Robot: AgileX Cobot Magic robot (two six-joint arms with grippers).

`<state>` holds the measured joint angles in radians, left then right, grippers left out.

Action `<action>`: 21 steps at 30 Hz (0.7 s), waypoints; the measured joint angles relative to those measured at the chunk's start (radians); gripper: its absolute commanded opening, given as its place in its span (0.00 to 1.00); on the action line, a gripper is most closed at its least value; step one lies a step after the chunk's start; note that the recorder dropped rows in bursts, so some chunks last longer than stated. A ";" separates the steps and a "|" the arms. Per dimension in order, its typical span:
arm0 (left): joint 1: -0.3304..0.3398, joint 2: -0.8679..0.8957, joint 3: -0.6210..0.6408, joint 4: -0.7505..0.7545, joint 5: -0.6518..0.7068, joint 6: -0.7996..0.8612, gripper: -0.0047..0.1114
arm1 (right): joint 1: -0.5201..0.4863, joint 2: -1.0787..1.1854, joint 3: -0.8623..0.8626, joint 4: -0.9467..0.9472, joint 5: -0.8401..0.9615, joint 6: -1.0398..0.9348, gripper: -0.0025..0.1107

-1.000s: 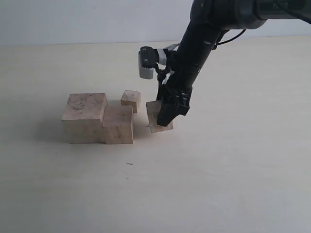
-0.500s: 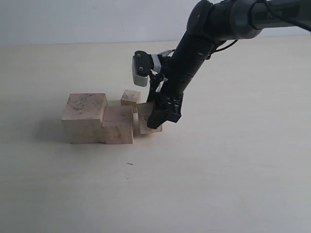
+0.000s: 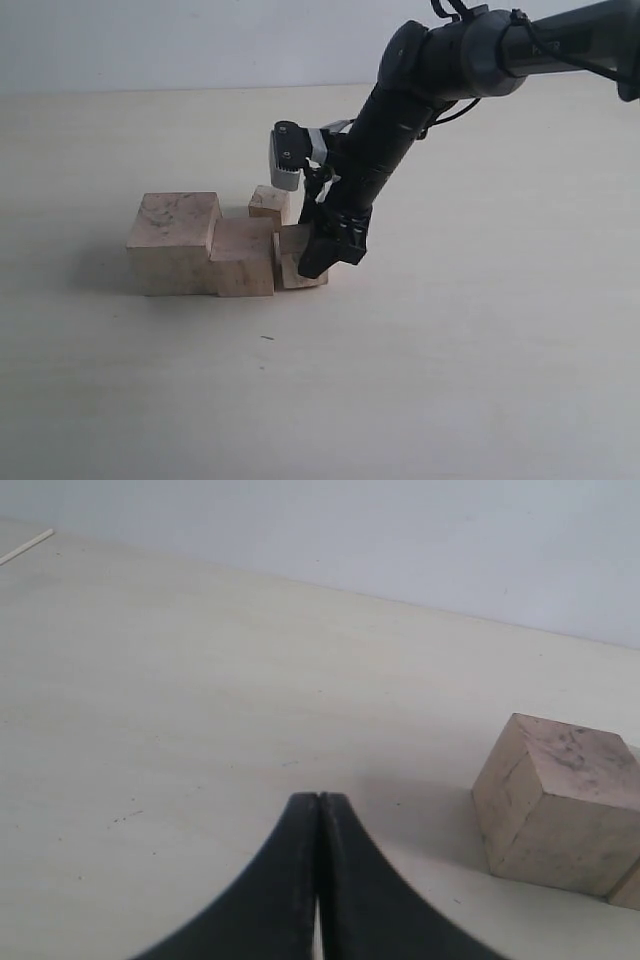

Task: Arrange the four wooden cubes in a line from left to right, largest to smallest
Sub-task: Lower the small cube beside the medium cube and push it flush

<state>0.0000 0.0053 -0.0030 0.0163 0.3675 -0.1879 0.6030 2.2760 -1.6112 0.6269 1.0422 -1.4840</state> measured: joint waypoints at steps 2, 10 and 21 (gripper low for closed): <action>0.000 0.000 0.000 0.000 0.000 0.000 0.04 | 0.000 0.000 0.000 0.017 -0.002 0.000 0.07; 0.000 0.000 0.000 0.000 0.000 0.000 0.04 | 0.000 0.002 0.000 0.029 -0.004 0.000 0.36; 0.000 0.000 0.000 0.000 0.000 0.000 0.04 | 0.000 0.000 0.000 0.027 -0.010 0.033 0.62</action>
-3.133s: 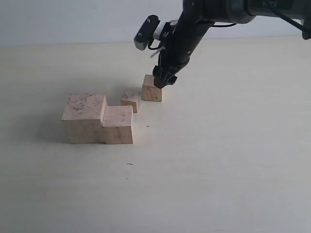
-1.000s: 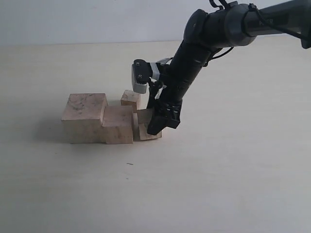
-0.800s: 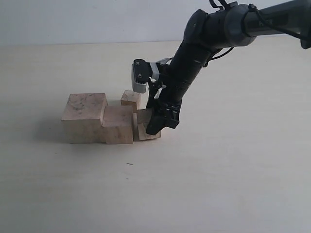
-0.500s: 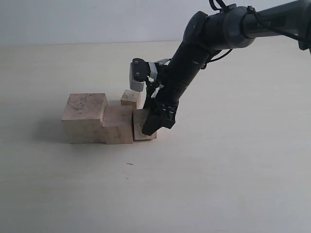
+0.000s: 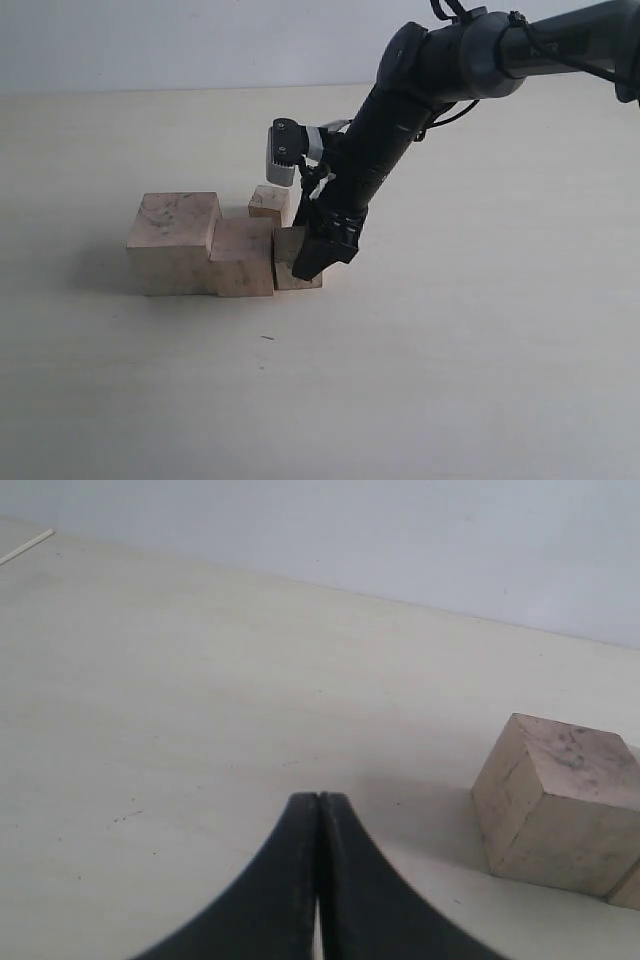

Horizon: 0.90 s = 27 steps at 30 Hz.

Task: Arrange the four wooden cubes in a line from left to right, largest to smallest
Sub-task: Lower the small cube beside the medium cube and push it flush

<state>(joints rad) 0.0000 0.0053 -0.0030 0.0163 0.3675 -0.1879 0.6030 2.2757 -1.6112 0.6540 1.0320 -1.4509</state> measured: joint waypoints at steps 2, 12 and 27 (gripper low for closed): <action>0.000 0.000 0.000 0.000 0.000 0.000 0.04 | 0.000 -0.010 0.000 0.000 -0.002 0.011 0.62; 0.000 0.000 0.000 0.000 0.000 0.000 0.04 | 0.000 -0.092 0.000 -0.159 0.022 0.168 0.62; 0.000 0.000 0.000 0.000 0.000 0.003 0.04 | 0.000 -0.063 0.000 -0.308 -0.100 0.336 0.62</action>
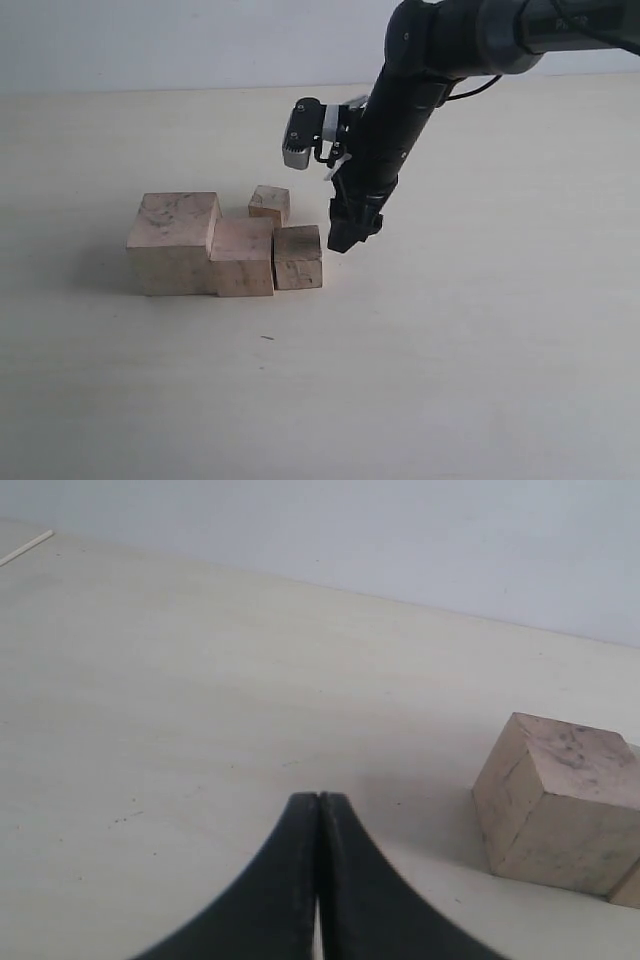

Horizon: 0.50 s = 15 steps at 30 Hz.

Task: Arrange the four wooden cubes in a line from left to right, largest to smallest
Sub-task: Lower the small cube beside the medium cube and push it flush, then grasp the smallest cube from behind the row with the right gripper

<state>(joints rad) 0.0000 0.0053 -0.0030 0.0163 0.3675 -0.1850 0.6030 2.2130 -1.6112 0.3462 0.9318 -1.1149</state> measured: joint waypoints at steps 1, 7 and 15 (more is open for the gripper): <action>0.000 0.000 0.000 0.000 0.000 0.000 0.04 | 0.000 0.005 0.000 0.005 -0.008 0.000 0.62; 0.000 0.000 0.000 0.000 0.000 0.000 0.04 | 0.000 0.028 0.000 0.068 -0.019 0.002 0.62; 0.000 0.000 0.000 0.000 0.000 0.000 0.04 | 0.000 0.036 0.000 0.082 -0.021 0.002 0.62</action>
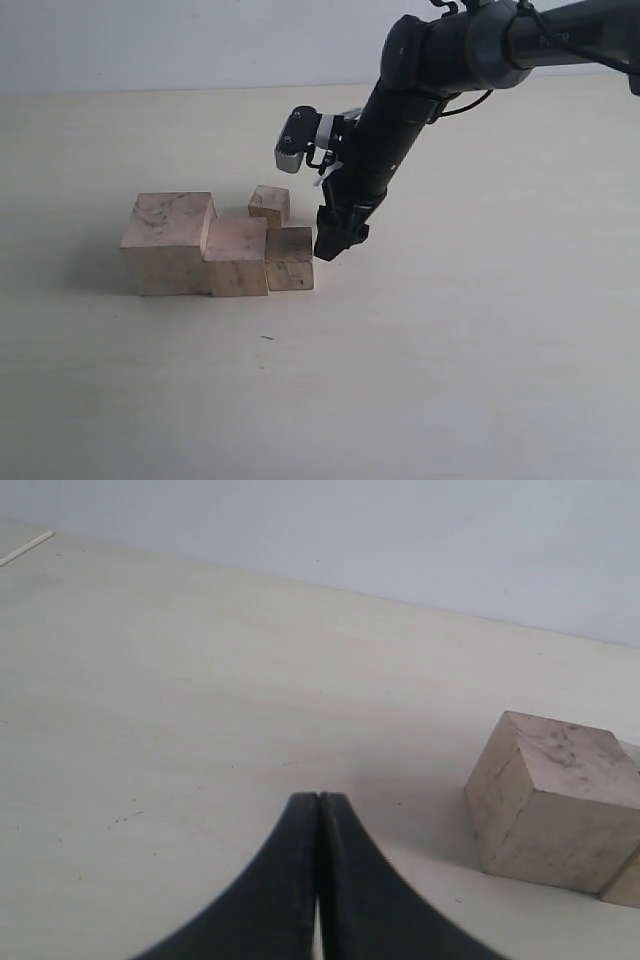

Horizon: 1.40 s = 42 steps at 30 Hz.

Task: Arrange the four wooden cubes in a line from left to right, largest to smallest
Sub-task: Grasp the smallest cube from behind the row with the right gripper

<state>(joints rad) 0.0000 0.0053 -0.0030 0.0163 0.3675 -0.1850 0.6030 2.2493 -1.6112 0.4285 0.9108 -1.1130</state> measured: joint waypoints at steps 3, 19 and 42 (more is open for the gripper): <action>0.000 0.000 0.000 0.000 0.000 0.000 0.04 | 0.000 -0.002 0.000 -0.019 -0.002 0.009 0.62; 0.000 0.000 0.000 0.000 0.000 0.002 0.04 | 0.000 -0.145 0.001 -0.005 -0.271 0.556 0.55; 0.000 0.000 0.000 0.000 0.000 0.004 0.04 | 0.169 -0.049 -0.332 -0.294 -0.056 1.476 0.52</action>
<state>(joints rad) 0.0000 0.0053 -0.0030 0.0163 0.3675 -0.1812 0.7718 2.2003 -1.9431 0.1349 0.8547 0.3634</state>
